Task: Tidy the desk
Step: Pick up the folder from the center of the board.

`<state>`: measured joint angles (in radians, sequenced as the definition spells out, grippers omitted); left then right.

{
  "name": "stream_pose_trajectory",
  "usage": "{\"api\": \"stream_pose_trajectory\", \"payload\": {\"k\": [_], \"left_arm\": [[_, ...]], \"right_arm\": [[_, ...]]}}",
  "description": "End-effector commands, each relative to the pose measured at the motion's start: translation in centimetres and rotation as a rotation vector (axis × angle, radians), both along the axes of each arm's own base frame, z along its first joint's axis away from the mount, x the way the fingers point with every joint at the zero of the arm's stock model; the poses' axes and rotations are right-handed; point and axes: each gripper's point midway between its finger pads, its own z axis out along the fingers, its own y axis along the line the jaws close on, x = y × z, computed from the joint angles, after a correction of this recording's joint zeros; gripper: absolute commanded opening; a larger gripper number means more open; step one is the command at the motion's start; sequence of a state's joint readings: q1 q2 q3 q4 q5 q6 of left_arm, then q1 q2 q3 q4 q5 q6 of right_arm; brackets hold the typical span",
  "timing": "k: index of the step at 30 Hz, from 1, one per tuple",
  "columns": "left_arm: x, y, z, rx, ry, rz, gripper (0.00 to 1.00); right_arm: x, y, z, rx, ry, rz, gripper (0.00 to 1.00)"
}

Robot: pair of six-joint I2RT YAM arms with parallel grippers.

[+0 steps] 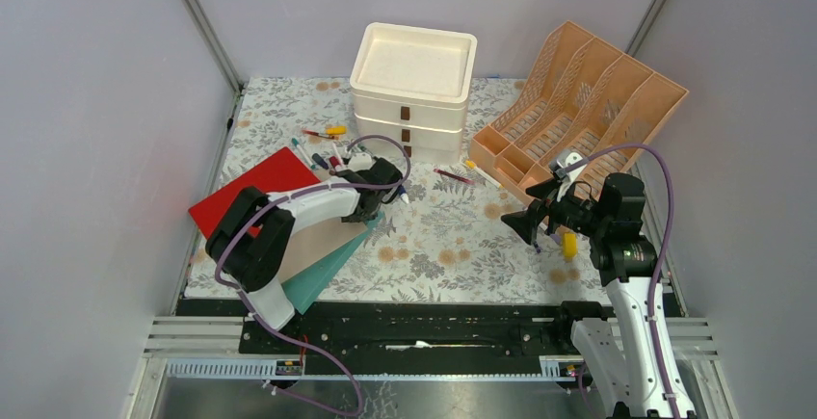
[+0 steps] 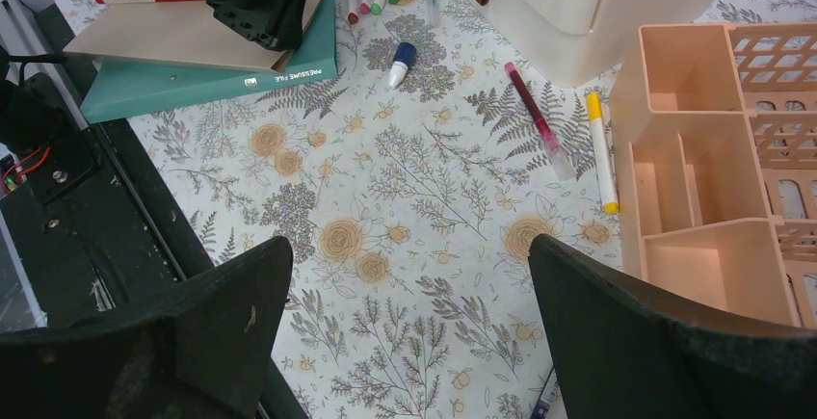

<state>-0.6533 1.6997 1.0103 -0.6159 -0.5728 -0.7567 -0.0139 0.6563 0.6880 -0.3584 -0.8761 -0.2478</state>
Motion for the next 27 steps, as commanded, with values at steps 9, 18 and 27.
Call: {"api": "stream_pose_trajectory", "payload": {"k": [9,18,27], "left_arm": [[-0.4,-3.4,1.0,-0.051,-0.026,-0.063,0.07],[-1.6,-5.7,1.3,-0.054,-0.038,-0.138,0.0],[-2.3,-6.0,5.0,-0.012,-0.128,-0.263,0.12]], "right_arm": [[0.0,0.1,0.6,-0.002,-0.029,0.011,1.0],[-0.1,0.1,0.6,-0.002,-0.031,0.01,1.0],[-0.1,0.1,0.6,-0.002,-0.032,0.01,1.0]]}}
